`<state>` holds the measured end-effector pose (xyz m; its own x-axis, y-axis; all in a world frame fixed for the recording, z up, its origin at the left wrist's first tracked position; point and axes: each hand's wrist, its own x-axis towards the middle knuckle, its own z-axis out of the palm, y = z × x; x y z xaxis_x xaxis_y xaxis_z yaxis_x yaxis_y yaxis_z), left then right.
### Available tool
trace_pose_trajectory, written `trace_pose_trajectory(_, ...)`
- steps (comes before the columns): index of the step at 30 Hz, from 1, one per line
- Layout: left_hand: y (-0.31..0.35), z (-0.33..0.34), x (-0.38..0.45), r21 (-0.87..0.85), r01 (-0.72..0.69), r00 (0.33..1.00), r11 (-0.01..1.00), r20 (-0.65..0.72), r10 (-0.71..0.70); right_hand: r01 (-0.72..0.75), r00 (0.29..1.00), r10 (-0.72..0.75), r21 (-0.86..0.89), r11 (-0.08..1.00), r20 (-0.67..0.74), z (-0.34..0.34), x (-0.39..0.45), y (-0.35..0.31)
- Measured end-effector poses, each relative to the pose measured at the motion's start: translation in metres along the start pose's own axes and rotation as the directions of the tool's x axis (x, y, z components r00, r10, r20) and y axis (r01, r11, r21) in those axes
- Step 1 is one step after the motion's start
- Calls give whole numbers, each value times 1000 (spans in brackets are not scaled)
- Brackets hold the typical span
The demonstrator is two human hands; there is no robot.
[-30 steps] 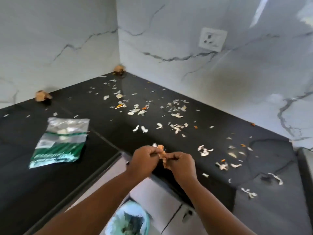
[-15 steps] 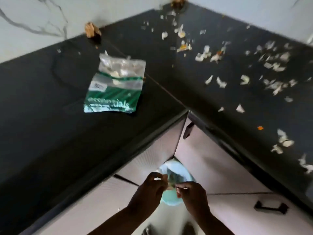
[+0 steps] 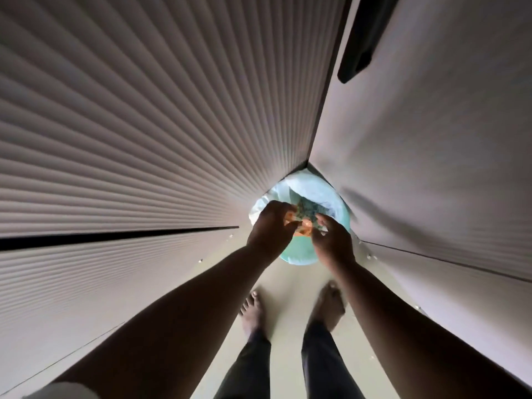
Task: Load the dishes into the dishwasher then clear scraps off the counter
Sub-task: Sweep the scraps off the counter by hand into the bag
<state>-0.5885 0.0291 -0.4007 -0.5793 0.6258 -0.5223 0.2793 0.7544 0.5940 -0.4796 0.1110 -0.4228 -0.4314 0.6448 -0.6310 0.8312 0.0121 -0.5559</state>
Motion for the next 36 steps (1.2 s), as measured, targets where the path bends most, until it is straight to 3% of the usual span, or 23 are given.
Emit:
trace_pose_trajectory(4, -7, 1, 1, -55, 30, 999, 998, 17, -29, -44, 991, 60, -131, 990, 122, -5, 0, 2)
trace_pose_trajectory(10, -5, -9, -27, 94, -1, 993, 996, 114, -9, -31, 989, 70, -285, 958, 127, -27, -27, 10)
trace_pose_trajectory(15, 9, -29, -87, 152, -26, 993, 988, 121, 8, 98, 988, -14, -548, 831, 155, -44, -71, -3)
trace_pose_trajectory(17, 19, -42, -115, 167, -68, 993, 984, 107, 50, 161, 987, -113, -638, 753, 116, -48, -93, -8)
trace_pose_trajectory(21, 52, -78, -166, 215, -210, 975, 954, -25, 221, 308, 950, -264, -632, 711, 166, -78, -128, -43)
trace_pose_trajectory(24, 85, -118, -189, 275, -402, 881, 873, -144, 451, 384, 900, -419, -681, 624, 124, -120, -158, -106)
trace_pose_trajectory(27, 119, -160, -212, 271, -519, 816, 810, -124, 564, 427, 843, -530, -711, 559, 89, -158, -197, -169)
trace_pose_trajectory(30, 154, -207, -227, 282, -611, 691, 739, -263, 673, 497, 758, -647, -715, 492, 82, -178, -224, -213)
trace_pose_trajectory(33, 185, -255, -240, 370, -666, 512, 647, -404, 758, 563, 679, -730, -689, 457, 71, -205, -266, -254)
trace_pose_trajectory(35, 205, -286, -246, 386, -617, 510, 686, -468, 722, 616, 647, -753, -664, 423, 121, -218, -286, -278)
trace_pose_trajectory(36, 212, -300, -251, 383, -572, 540, 725, -489, 685, 629, 637, -757, -668, 398, 149, -224, -292, -286)
